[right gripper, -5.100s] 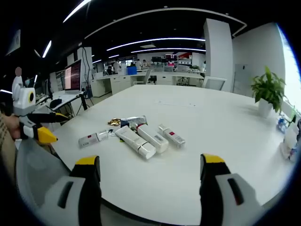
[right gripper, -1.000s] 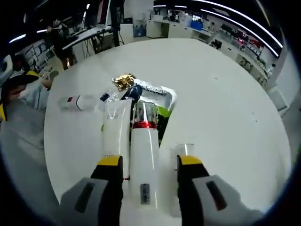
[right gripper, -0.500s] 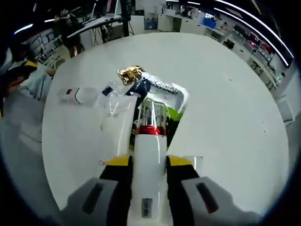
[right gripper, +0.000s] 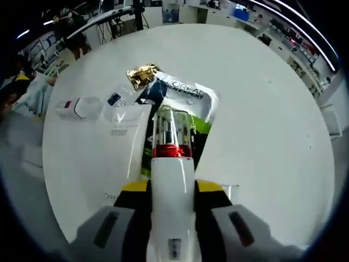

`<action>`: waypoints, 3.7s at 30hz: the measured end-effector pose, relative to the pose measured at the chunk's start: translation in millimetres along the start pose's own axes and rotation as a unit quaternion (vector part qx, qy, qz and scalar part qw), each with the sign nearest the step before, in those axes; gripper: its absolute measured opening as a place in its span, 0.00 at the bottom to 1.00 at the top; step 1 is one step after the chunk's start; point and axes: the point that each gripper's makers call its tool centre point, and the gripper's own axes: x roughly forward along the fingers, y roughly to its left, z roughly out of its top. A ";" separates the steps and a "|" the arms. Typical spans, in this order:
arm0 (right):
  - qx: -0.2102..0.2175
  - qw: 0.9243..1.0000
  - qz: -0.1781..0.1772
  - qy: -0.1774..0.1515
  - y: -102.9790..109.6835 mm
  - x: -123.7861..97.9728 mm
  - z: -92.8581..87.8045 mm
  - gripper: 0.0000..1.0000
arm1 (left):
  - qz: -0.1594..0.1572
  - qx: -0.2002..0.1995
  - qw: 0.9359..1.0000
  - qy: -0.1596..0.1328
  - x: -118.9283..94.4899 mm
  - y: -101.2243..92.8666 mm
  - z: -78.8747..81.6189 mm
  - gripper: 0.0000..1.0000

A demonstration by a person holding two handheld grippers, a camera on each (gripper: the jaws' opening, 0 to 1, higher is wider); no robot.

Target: Arrange the skincare products in the storage area until every visible bottle or jar stands upright without overlapping.

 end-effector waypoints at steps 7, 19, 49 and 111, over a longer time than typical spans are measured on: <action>0.009 1.000 -0.006 -0.017 -0.9 -1.5 2.7 0.29 | -0.001 0.000 1.000 0.002 0.7 -0.3 -0.5 0.79; 0.057 0.996 -0.014 -0.074 -0.8 -29.1 12.5 0.28 | 0.000 0.000 1.000 0.002 0.5 -0.5 -0.4 0.77; 0.297 0.863 0.131 -0.387 73.9 -190.3 30.9 0.28 | -0.077 0.002 0.997 -0.014 -13.7 -30.7 37.2 0.75; 0.180 0.843 0.064 -0.502 179.8 -271.5 54.7 0.31 | -0.314 -0.080 0.946 -0.019 4.3 -158.3 130.6 0.24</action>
